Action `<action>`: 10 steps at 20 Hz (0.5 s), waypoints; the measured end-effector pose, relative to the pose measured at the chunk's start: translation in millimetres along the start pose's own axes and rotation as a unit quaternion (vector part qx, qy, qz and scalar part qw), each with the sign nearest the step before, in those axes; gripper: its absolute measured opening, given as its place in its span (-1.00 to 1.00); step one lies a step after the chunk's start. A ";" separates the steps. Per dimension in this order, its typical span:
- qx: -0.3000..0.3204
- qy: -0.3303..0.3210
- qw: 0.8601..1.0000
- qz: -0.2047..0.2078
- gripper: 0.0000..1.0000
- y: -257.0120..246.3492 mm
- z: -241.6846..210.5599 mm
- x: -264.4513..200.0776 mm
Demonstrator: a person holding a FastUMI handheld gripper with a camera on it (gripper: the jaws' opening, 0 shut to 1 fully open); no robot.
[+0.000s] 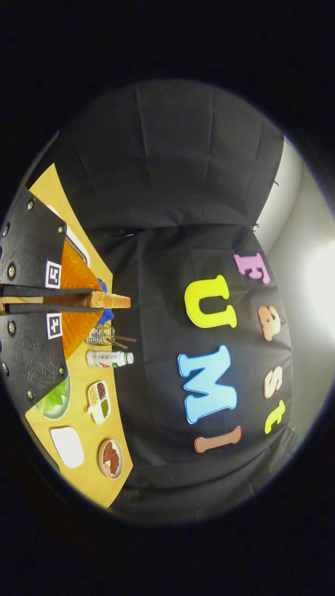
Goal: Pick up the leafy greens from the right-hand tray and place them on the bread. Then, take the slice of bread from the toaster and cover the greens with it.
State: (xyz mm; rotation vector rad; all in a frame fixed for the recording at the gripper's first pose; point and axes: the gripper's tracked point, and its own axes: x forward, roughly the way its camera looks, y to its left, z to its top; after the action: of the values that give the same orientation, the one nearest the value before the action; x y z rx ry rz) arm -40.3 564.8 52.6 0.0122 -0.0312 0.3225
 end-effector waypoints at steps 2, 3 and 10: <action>-0.011 0.002 1.000 -0.018 -0.90 -26.2 -6.8 -4.2; -0.014 0.005 1.000 -0.024 -0.90 -38.8 -11.3 -5.3; 0.001 0.052 0.998 -0.035 -0.90 -95.6 -51.5 -7.1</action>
State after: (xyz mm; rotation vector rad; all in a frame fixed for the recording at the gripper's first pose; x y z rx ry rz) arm -15.3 472.7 0.3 -0.0020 0.0732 0.2519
